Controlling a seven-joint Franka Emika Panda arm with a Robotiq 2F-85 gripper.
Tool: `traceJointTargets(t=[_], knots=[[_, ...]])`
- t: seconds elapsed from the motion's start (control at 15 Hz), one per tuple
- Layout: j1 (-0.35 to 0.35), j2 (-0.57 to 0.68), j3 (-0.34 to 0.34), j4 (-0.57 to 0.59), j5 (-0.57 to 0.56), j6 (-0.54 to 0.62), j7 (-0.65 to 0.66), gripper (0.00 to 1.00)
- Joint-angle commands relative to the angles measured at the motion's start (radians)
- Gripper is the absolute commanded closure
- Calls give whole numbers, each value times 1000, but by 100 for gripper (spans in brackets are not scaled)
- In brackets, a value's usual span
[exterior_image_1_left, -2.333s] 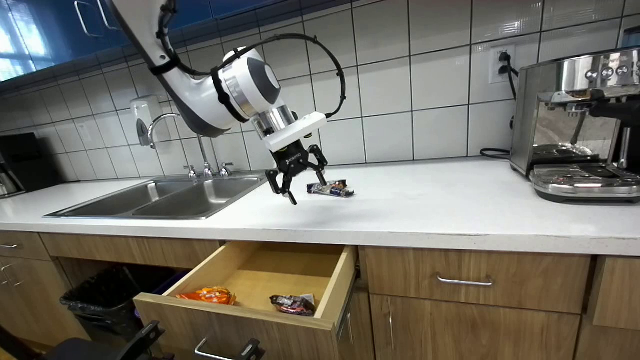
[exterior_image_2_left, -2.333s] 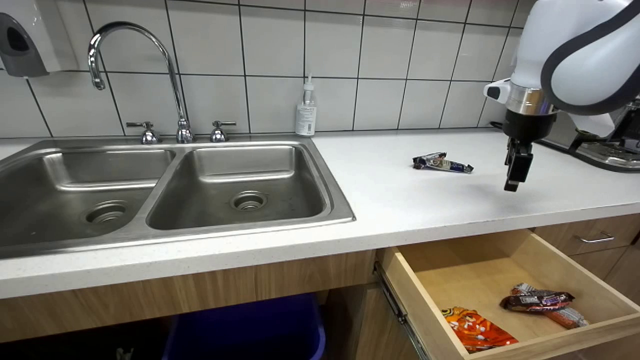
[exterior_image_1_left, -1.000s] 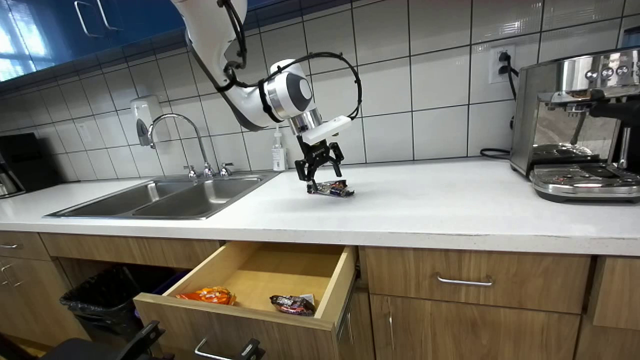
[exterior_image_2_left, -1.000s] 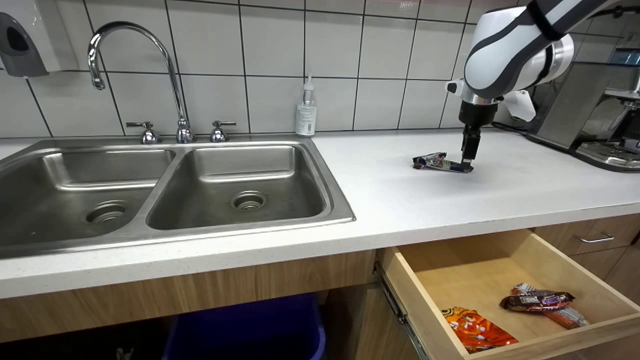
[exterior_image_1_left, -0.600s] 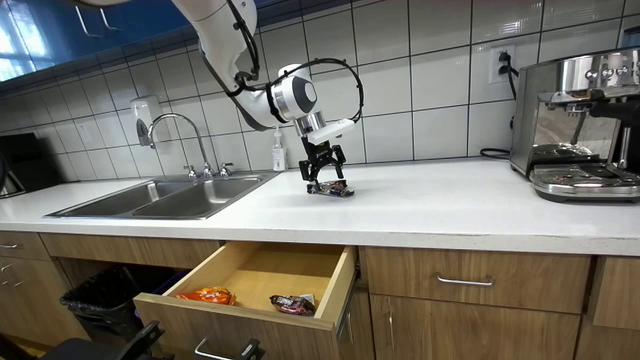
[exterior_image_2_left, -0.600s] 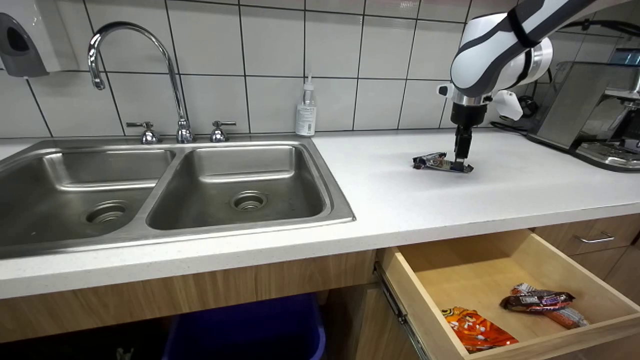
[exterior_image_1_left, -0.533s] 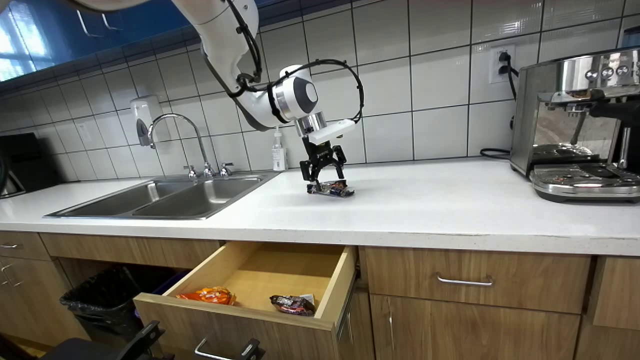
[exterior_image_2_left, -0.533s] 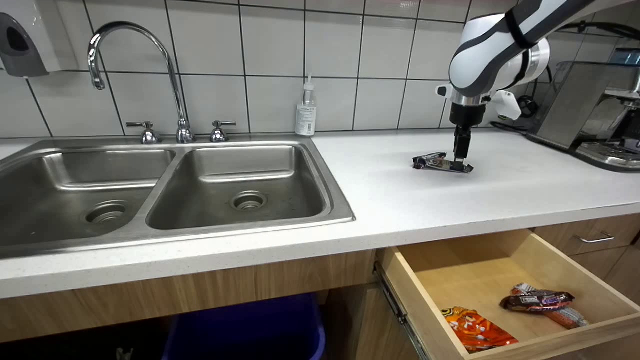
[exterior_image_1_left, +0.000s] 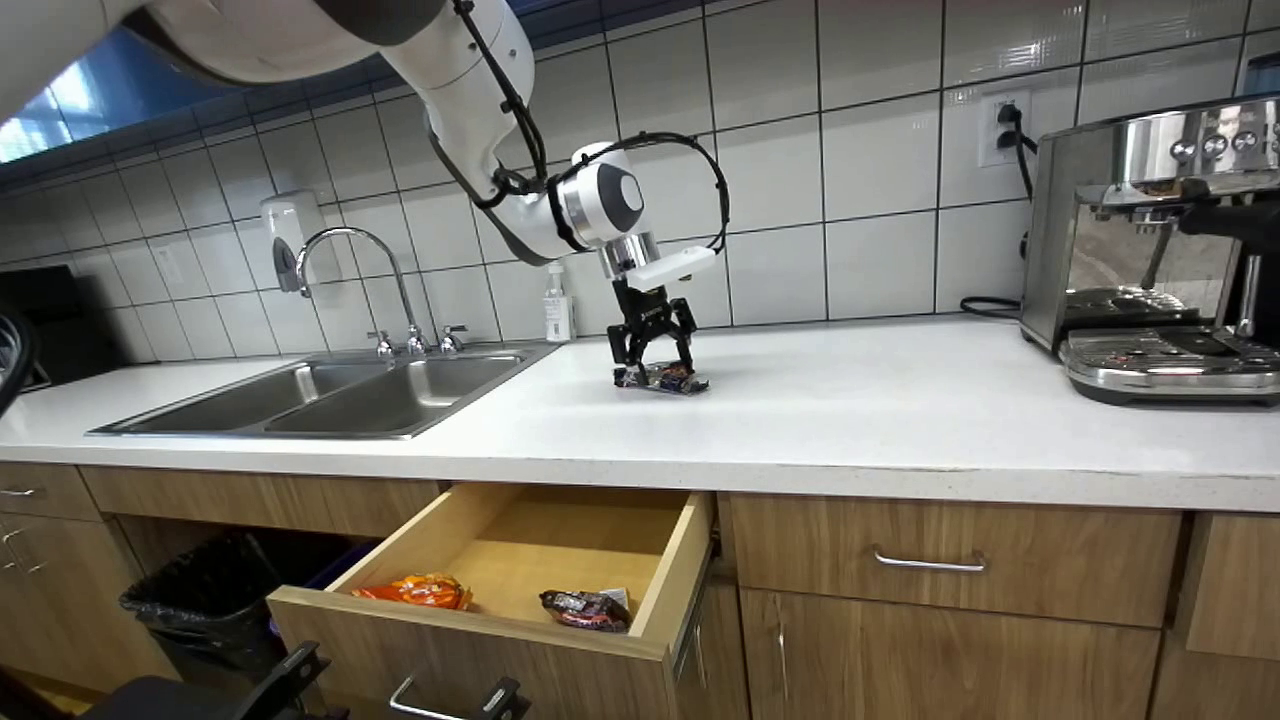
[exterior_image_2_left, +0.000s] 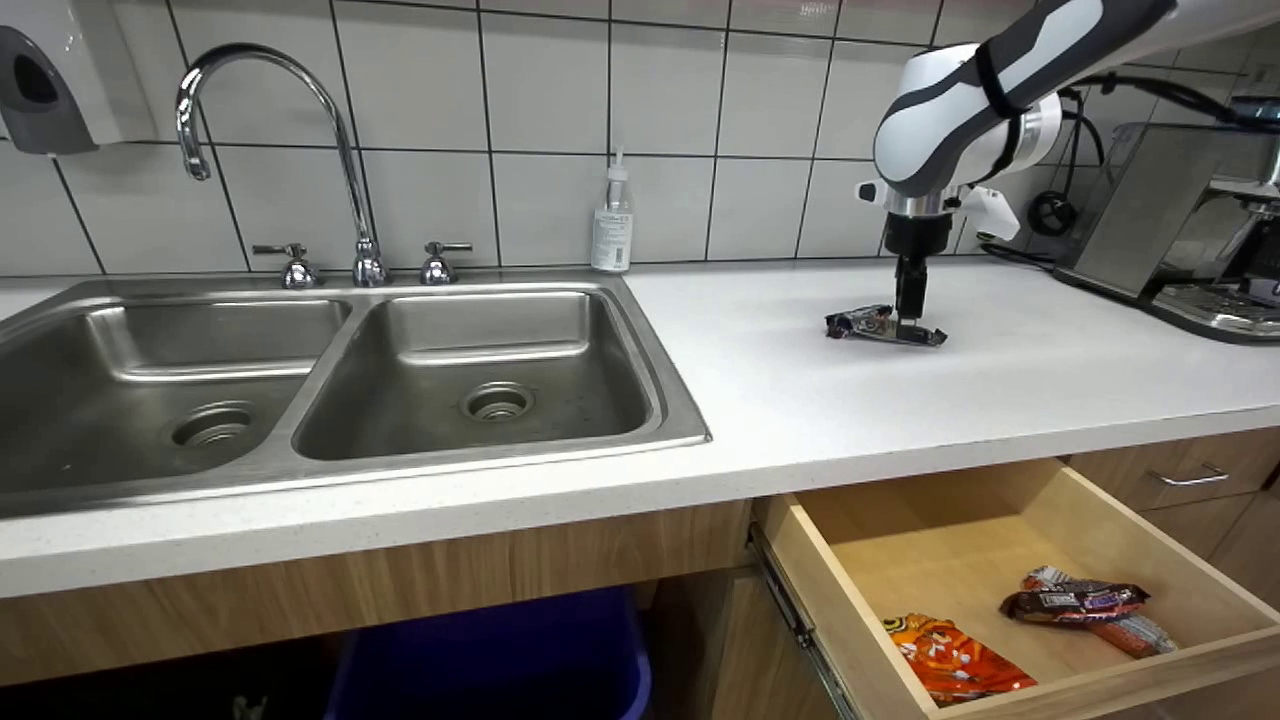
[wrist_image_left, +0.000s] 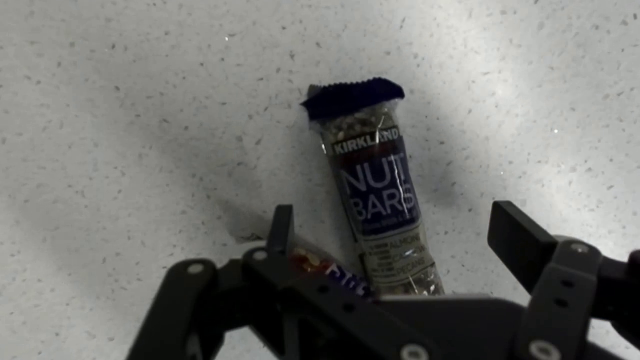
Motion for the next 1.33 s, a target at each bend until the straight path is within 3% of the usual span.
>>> traceJointTargets(t=[0.0,0.73,1.27], knots=[[-3,71,12,135,23,-89,-51,0],[7,167,12,301,27,-201,-64,0],[12,193,9,341,26,-232,-82,0]])
